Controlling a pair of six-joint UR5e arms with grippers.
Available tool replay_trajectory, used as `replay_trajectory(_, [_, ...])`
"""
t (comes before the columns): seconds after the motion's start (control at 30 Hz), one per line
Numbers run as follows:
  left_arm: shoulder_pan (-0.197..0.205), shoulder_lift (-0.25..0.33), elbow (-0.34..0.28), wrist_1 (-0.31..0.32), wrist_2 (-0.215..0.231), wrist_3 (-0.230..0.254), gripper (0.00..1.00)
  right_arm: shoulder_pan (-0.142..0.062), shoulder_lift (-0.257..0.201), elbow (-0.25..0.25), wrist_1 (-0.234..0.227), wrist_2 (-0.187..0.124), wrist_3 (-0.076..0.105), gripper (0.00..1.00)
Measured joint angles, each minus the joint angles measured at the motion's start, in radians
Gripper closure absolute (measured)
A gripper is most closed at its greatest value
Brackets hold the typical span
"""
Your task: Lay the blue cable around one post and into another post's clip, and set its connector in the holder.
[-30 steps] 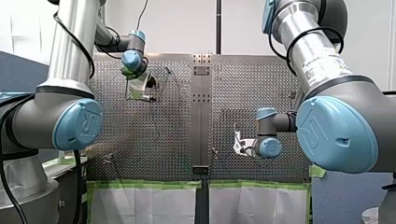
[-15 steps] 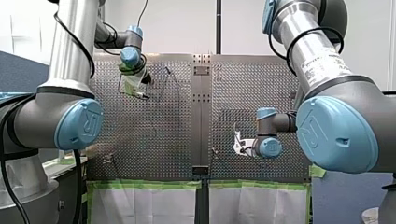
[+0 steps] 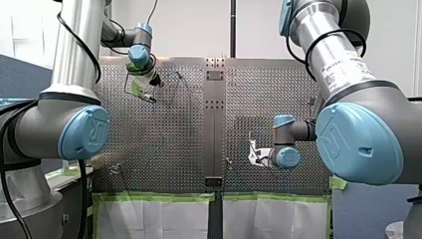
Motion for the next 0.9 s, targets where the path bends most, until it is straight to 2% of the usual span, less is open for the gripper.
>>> replay_trajectory(0.2, [0.001, 0.011, 0.000, -0.018, -0.021, 0.038, 0.00, 0.000, 0.000, 0.000, 0.000, 0.000, -0.001, 0.99])
replay_trajectory(0.43, [-0.011, 0.046, 0.000, -0.020, -0.012, 0.047, 0.00, 0.000, 0.000, 0.000, -0.001, 0.000, -0.001, 0.99])
replay_trajectory(0.9, [-0.041, 0.058, 0.000, -0.003, 0.099, -0.017, 0.00, 0.002, 0.000, 0.000, -0.002, 0.000, -0.001, 0.99])
